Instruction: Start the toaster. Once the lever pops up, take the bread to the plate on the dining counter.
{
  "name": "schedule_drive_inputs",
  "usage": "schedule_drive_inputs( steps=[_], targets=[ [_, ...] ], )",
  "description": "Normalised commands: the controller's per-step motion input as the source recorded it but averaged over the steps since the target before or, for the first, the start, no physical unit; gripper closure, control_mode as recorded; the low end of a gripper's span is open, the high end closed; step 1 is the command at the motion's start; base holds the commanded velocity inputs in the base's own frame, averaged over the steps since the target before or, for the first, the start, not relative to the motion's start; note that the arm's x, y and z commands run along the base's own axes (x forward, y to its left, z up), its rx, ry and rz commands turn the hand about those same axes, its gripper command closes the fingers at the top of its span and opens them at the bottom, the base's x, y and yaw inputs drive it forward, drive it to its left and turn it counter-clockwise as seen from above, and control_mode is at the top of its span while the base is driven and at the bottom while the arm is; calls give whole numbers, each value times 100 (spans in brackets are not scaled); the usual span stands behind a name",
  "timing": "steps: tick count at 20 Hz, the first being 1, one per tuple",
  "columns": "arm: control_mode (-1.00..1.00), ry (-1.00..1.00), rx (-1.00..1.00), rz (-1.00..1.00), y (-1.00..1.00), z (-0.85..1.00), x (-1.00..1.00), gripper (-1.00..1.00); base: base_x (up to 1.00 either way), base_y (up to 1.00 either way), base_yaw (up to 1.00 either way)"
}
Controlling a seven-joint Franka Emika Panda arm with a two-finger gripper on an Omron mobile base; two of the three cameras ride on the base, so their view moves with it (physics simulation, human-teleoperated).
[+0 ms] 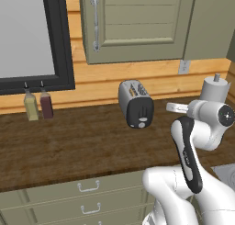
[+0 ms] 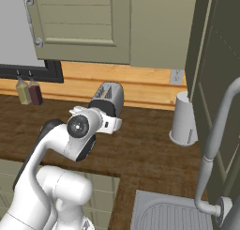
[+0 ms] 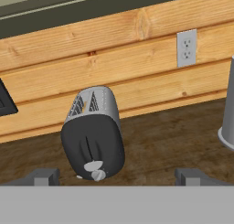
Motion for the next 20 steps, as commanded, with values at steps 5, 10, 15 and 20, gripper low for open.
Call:
schedule_drive_inputs(
  steps=[5,10,15,20],
  targets=[
    [-100,0,0,0,0,0,0,-100,0,0,0],
    [-100,0,0,0,0,0,0,-100,0,0,0],
    [-100,0,0,0,0,0,0,-100,0,0,0],
    [-100,0,0,0,0,0,0,-100,0,0,0]
  ],
)
